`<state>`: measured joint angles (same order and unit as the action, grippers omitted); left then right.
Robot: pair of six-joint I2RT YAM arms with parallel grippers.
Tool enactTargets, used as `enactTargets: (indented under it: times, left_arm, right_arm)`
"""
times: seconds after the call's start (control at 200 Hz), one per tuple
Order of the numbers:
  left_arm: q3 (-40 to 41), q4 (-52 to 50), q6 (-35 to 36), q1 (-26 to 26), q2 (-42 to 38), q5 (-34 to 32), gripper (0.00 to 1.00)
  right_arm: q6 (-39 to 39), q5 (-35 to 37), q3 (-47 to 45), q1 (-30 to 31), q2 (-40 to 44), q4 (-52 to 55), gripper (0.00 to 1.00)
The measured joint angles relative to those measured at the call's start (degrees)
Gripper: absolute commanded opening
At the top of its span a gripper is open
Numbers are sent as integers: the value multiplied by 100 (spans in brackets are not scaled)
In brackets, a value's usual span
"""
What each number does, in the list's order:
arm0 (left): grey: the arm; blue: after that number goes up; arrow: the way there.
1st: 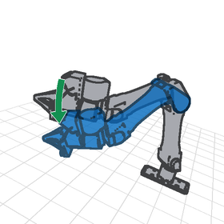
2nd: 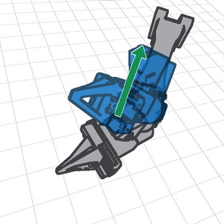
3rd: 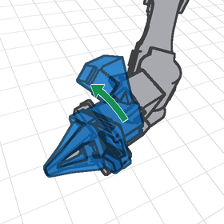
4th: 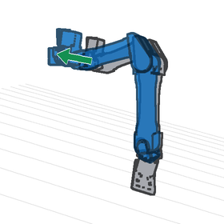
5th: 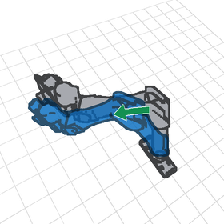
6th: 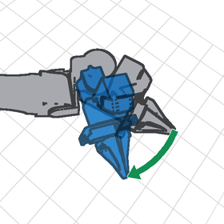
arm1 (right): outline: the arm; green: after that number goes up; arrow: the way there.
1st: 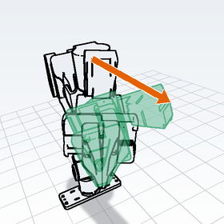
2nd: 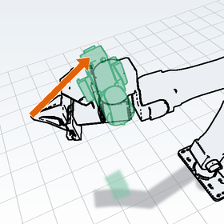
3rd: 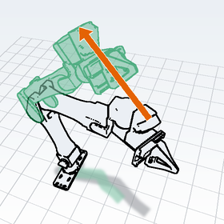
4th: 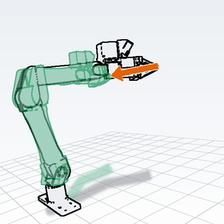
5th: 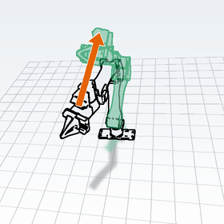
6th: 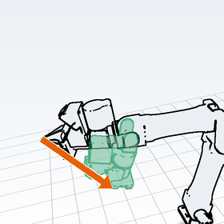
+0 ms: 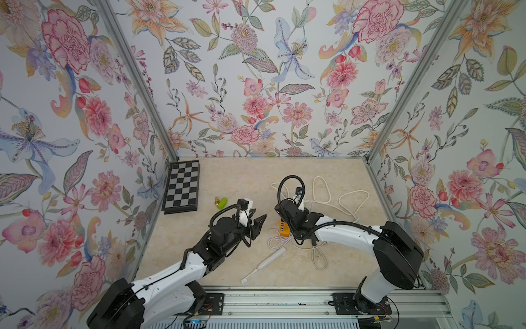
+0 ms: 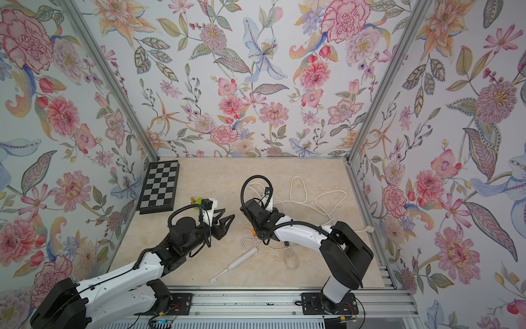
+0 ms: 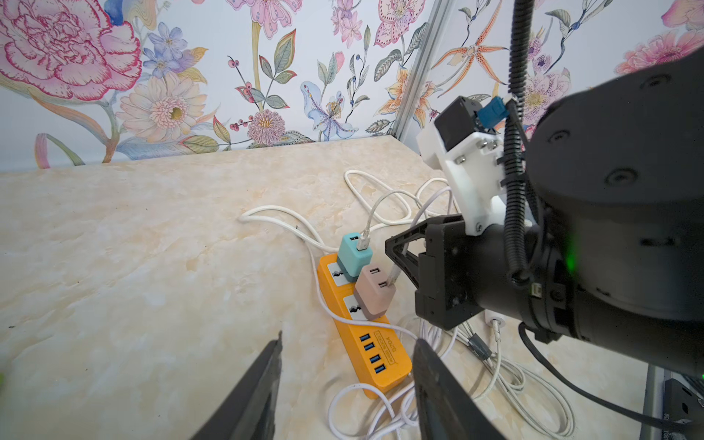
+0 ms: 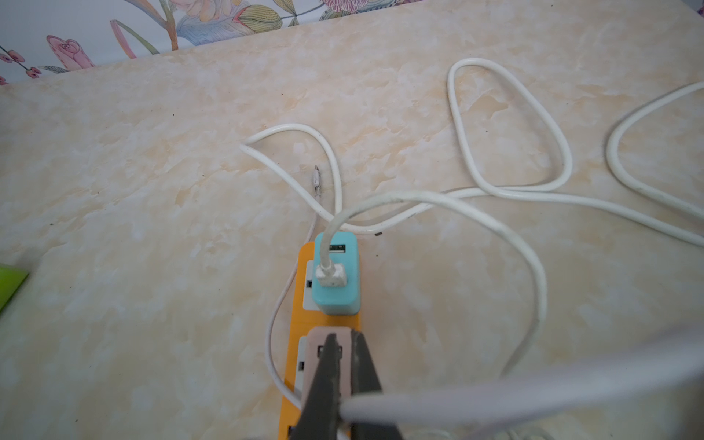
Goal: Charge the electric toothbrush
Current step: Insert the charging cable into the plug.
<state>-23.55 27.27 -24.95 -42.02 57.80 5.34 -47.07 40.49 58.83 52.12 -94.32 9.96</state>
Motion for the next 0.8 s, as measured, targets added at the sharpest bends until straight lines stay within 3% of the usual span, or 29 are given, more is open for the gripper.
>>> enactTargets:
  times: [0.801]
  left_arm:
    - [144,-17,-149,0,-330,-372,57]
  right_arm:
    - [-452,236,378,184,-317,442,0]
